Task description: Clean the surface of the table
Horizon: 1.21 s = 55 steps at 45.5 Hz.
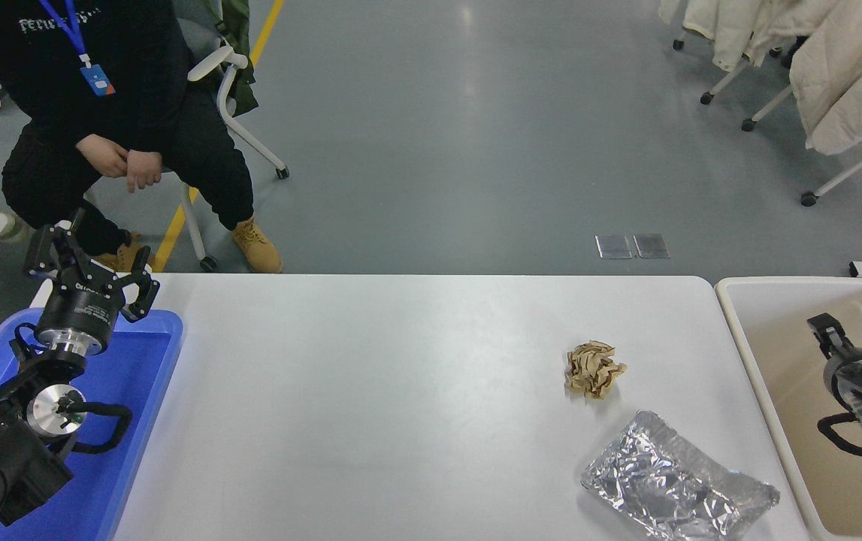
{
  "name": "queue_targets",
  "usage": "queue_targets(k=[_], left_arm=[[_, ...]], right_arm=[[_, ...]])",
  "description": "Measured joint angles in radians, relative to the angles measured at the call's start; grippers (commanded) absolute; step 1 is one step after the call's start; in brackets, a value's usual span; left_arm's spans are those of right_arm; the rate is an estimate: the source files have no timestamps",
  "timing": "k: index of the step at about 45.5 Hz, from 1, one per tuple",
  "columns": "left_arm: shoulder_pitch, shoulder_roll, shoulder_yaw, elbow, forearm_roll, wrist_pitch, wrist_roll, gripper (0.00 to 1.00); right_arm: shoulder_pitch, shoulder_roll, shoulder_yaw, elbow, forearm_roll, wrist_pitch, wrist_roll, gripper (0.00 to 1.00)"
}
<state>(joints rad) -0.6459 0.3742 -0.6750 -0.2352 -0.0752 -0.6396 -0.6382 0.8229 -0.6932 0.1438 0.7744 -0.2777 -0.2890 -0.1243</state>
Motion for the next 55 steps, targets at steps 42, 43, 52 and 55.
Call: queue_targets(k=[42,43,52,55], left_arm=[[0.000,0.000,0.000,0.000,0.000,0.000,0.000,1.00],[0.000,0.000,0.000,0.000,0.000,0.000,0.000,1.00],[0.000,0.000,0.000,0.000,0.000,0.000,0.000,1.00],[0.000,0.000,0.000,0.000,0.000,0.000,0.000,1.00]], right_arm=[[-0.218,0.359,0.719,0.239,0.006,0.162,0.316,1.00],[-0.220,0.372,0.728,0.230,0.007,0.162,0.325,1.00],[-0.241,0.474,0.795,0.162,0.012,0.196,0.392,1.00],[-0.249,0.502,0.806,0.146,0.013,0.220,0.411,1.00]])
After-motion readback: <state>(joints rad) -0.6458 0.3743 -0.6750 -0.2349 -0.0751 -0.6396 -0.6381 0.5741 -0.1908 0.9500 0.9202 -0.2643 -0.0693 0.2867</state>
